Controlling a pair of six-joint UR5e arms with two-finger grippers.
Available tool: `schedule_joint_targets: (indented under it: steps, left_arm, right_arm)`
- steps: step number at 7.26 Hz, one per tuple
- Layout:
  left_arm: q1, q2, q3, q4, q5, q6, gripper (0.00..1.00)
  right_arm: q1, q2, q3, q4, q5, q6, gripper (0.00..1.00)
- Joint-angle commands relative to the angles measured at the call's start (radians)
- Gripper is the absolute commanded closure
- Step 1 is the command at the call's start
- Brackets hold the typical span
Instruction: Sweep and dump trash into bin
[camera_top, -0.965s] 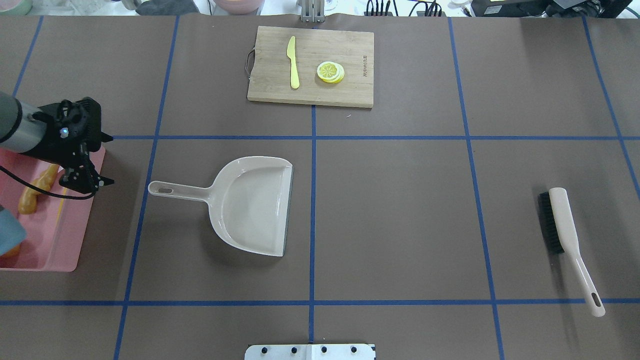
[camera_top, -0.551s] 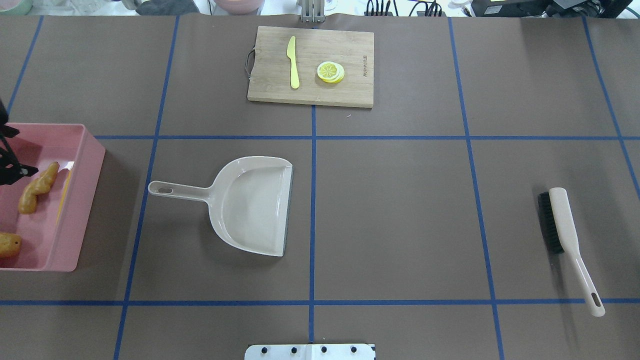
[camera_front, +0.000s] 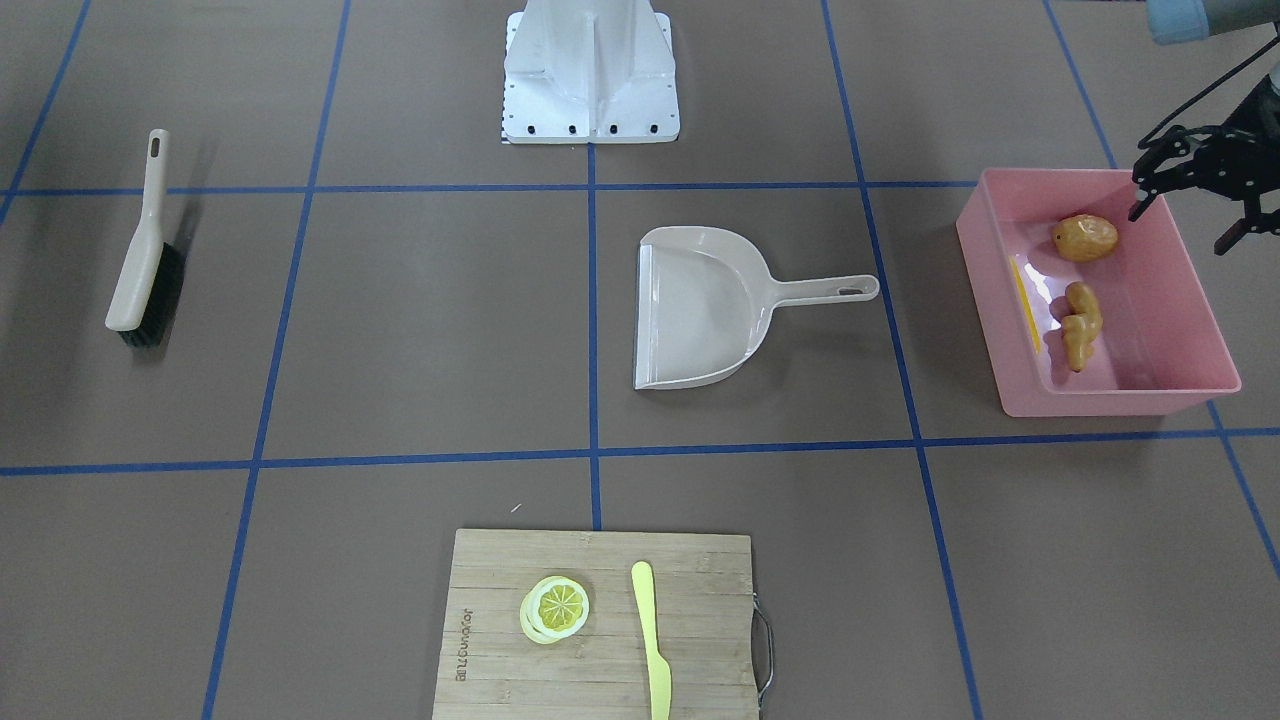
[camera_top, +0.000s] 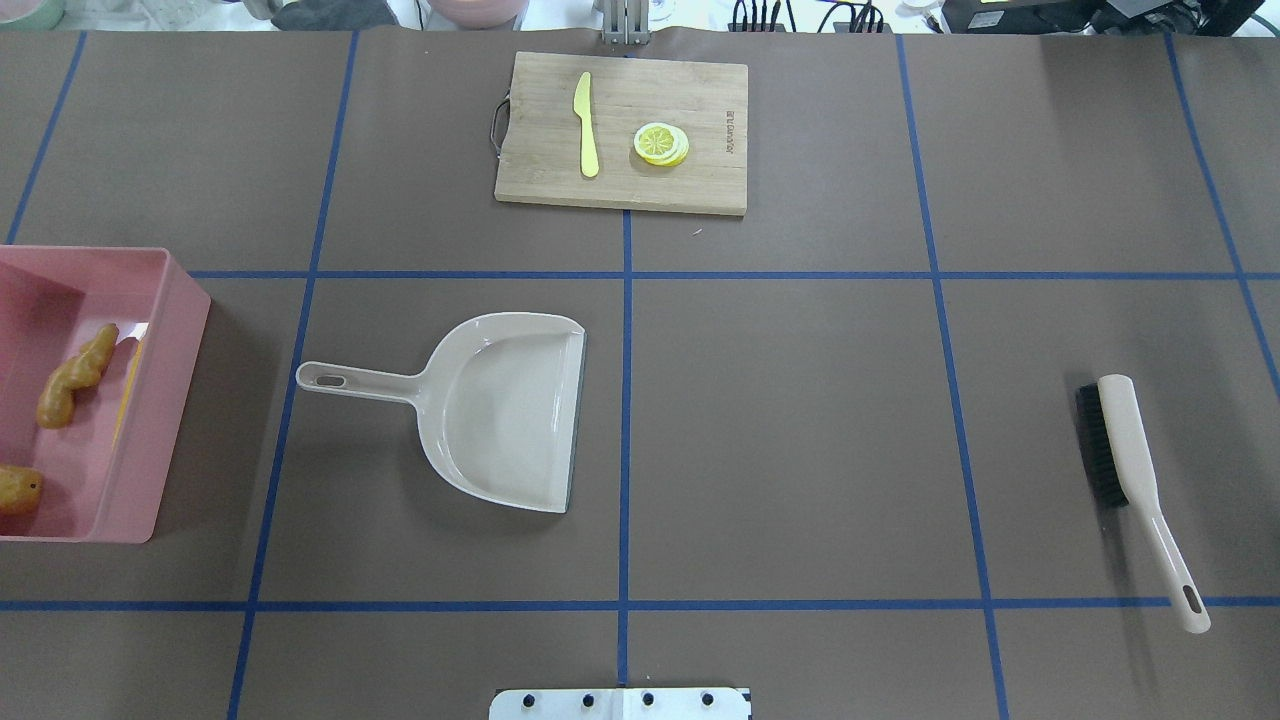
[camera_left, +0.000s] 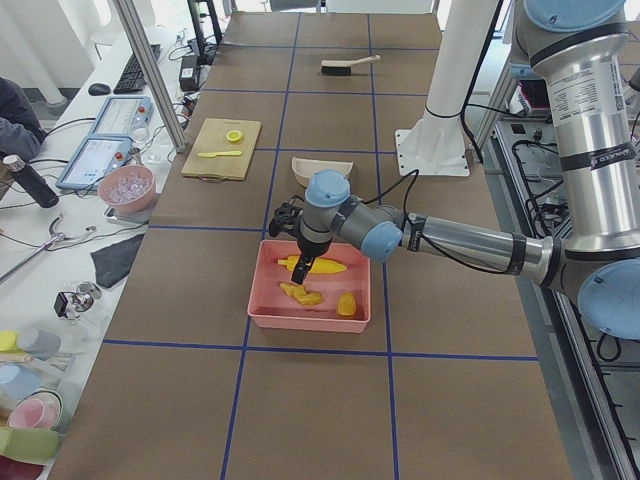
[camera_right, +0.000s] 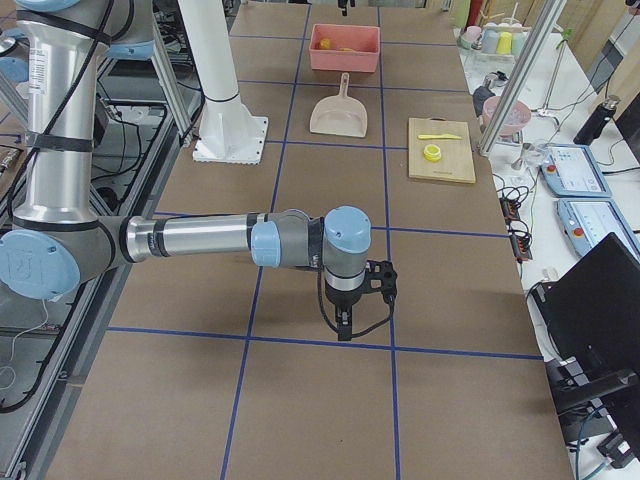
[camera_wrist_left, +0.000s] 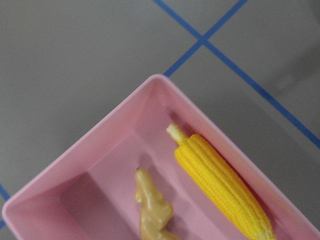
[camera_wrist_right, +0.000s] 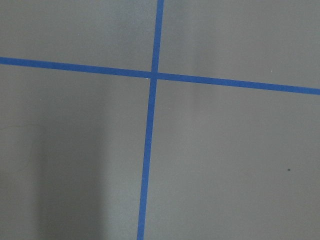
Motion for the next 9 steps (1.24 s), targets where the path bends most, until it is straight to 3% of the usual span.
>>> schedule_joint_targets:
  steps: [1,4,6,9]
  left_arm:
    - [-0.076,0.041,0.041,-0.003,0.09,-0.028,0.01]
    - [-0.209,0.09,0.121,0.0,0.091,-0.045,0.01]
    - [-0.292,0.088,0.265,-0.021,-0.147,-0.031,0.01]
    - [-0.337,0.081,0.265,-0.004,-0.182,-0.045,0.01]
  right_arm:
    - [0.0,-0.002,-0.007,0.002,0.001,-0.001,0.0]
    - [0.0,0.007,-0.005,0.001,0.014,0.004,0.0]
    - [0.003,0.007,0.001,0.001,0.081,0.007,0.0]
    - [0.008,0.007,-0.005,0.002,0.096,0.053,0.0]
